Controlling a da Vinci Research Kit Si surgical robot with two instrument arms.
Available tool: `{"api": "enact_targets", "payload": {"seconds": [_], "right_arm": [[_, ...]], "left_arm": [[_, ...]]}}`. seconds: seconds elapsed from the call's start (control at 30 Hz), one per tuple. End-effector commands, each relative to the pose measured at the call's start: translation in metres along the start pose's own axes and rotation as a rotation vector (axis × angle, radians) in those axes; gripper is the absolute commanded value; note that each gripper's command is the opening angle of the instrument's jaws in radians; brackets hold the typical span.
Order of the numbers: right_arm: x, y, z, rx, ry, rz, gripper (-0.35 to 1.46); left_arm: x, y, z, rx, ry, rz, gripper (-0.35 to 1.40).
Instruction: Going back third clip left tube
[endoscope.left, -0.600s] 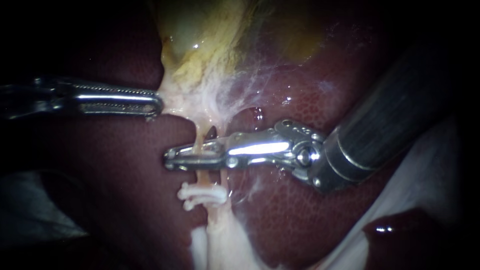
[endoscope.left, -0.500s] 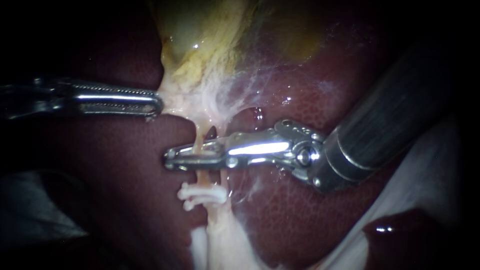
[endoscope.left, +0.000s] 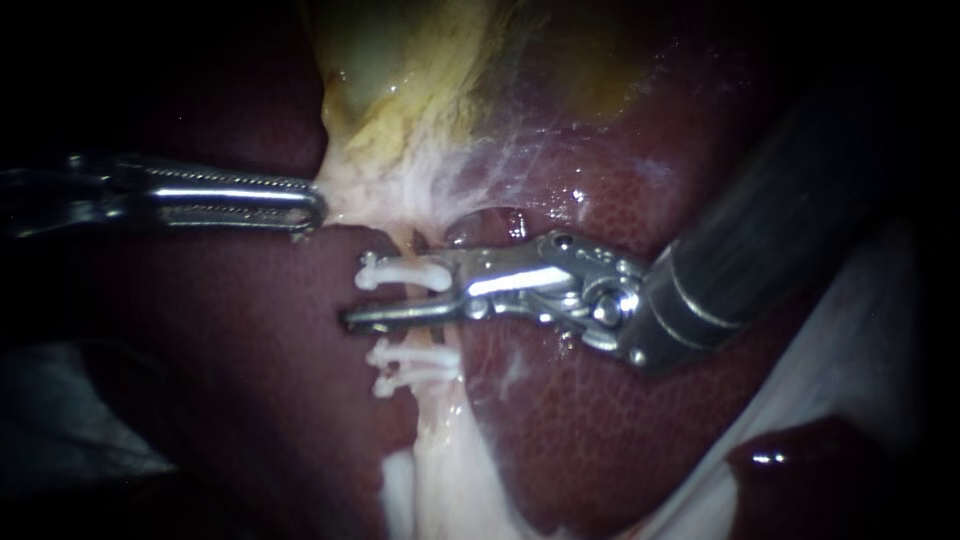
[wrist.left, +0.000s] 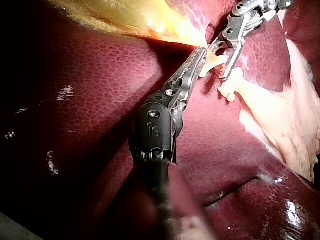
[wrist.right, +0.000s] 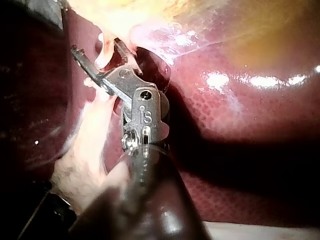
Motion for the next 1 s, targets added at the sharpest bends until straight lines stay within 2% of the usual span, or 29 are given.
{"api": "enact_targets", "payload": {"seconds": [0.03, 0.17, 0.27, 0.4, 0.6, 0.77, 1.0], "right_arm": [[0.0001, 0.0000, -0.0002, -0.011, 0.001, -0.013, 0.50], [0.0005, -0.0003, -0.0011, -0.023, 0.001, -0.036, 0.50], [0.0007, -0.0006, -0.0019, -0.007, -0.001, -0.046, 0.50], [0.0007, -0.0018, -0.0034, 0.024, -0.006, -0.078, 0.50], [0.0020, -0.0036, -0.0049, 0.083, -0.011, -0.084, 0.50], [0.0019, -0.0043, -0.0034, 0.122, -0.015, -0.092, 0.50], [-0.0002, -0.0042, 0.0011, 0.175, -0.023, -0.121, 0.50]], "left_arm": [[0.0000, 0.0000, 0.0000, -0.001, 0.000, 0.000, -0.35], [0.0000, 0.0000, 0.0000, -0.001, 0.000, 0.000, -0.35], [0.0000, 0.0000, 0.0000, -0.001, 0.000, 0.001, -0.35], [-0.0001, 0.0000, -0.0002, -0.002, 0.000, 0.001, -0.35], [0.0000, 0.0000, -0.0001, -0.001, 0.000, 0.001, -0.35], [0.0000, 0.0000, 0.0000, -0.001, 0.000, 0.001, -0.35], [-0.0001, 0.0000, 0.0000, 0.000, 0.000, 0.001, -0.35]]}}
